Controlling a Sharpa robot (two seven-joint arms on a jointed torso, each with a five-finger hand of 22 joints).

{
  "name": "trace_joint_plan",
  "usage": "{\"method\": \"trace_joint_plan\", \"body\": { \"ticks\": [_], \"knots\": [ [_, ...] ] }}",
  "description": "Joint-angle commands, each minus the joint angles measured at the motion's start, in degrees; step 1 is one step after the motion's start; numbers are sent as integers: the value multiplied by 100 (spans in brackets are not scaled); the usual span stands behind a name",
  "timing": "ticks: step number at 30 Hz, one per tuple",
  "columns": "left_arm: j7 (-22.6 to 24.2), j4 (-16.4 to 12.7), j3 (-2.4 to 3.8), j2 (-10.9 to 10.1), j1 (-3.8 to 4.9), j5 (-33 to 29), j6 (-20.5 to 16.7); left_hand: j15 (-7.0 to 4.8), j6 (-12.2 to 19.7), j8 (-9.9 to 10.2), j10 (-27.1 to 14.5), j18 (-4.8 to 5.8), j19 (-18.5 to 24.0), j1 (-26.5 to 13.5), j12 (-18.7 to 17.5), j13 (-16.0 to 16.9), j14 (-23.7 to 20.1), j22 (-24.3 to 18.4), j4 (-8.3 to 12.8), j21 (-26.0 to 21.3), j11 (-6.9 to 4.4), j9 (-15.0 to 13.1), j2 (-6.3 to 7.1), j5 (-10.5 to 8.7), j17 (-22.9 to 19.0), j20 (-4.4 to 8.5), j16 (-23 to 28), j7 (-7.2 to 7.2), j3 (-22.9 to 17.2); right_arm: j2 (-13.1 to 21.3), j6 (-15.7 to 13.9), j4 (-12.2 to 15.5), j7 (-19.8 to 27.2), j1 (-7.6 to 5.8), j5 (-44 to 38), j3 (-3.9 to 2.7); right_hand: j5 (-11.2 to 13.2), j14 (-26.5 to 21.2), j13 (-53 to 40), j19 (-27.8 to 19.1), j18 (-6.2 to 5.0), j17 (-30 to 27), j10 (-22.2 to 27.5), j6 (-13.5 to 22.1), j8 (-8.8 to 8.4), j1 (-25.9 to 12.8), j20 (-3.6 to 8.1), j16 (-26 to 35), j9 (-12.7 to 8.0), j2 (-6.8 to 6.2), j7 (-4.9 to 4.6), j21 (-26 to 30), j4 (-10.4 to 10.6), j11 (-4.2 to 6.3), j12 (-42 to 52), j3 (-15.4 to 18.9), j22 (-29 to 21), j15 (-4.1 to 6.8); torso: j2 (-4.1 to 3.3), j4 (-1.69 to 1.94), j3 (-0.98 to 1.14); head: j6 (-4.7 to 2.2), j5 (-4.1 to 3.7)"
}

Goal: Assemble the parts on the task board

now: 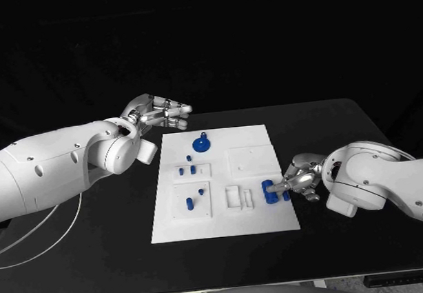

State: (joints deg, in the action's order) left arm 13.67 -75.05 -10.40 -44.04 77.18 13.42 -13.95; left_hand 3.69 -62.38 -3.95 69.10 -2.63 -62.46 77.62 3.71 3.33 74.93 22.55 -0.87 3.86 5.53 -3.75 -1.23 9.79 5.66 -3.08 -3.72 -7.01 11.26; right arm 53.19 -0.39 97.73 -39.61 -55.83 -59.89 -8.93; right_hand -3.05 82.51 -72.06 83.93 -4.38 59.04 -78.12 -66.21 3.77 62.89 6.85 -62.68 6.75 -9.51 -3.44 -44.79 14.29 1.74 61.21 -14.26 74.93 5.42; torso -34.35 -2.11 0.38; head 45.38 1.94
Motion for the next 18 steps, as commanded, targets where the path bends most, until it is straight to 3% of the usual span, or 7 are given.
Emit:
{"method": "trace_joint_plan", "body": {
  "ticks": [1,5,8,18],
  "knots": [
    [89,-28,4,-1,0,-45,87,49,33,13,-7,63,-95,-26,-15,5,-11,-315,-2,47,20,0,-19,-27,6,-14,10,-7,39,-88,-188,-46,-117,7,-193,14,11,46,-11,327,28,11,-42,28,-11,17,-10,-25,-9,-64,-17,-46,-40,4,25,-9,505,1,-5,5,-6,1,18],
    [80,-47,4,-7,1,-45,119,48,35,14,-7,62,-97,-30,-14,5,-8,-322,-3,48,19,0,-20,-28,7,-14,8,-7,39,-157,-270,-119,-116,8,-262,59,12,45,-15,325,26,9,-41,42,-11,20,-13,-19,-14,-68,-21,-43,-43,0,23,-14,504,-2,-8,21,-16,15,43],
    [73,-60,4,-16,1,-45,142,43,39,14,-9,61,-112,-51,-14,5,15,-342,-15,56,20,0,-19,-29,14,-10,8,-9,45,-208,-312,-179,-113,8,-261,105,11,45,-11,322,21,4,-29,56,-10,34,-18,-6,-24,-75,-26,-37,-61,-3,-1,-27,501,-6,-6,12,-13,29,78],
    [49,-85,4,-32,2,-45,184,49,32,13,-27,64,-114,-88,-14,6,0,-374,-37,57,26,0,1,-41,17,-12,10,-8,45,-506,-448,-453,-103,7,-193,313,12,44,-10,320,17,3,-19,79,-11,-1,-23,7,-40,-96,-33,-29,-45,-8,-20,-16,499,-10,-26,63,-37,43,114]
  ]
}}
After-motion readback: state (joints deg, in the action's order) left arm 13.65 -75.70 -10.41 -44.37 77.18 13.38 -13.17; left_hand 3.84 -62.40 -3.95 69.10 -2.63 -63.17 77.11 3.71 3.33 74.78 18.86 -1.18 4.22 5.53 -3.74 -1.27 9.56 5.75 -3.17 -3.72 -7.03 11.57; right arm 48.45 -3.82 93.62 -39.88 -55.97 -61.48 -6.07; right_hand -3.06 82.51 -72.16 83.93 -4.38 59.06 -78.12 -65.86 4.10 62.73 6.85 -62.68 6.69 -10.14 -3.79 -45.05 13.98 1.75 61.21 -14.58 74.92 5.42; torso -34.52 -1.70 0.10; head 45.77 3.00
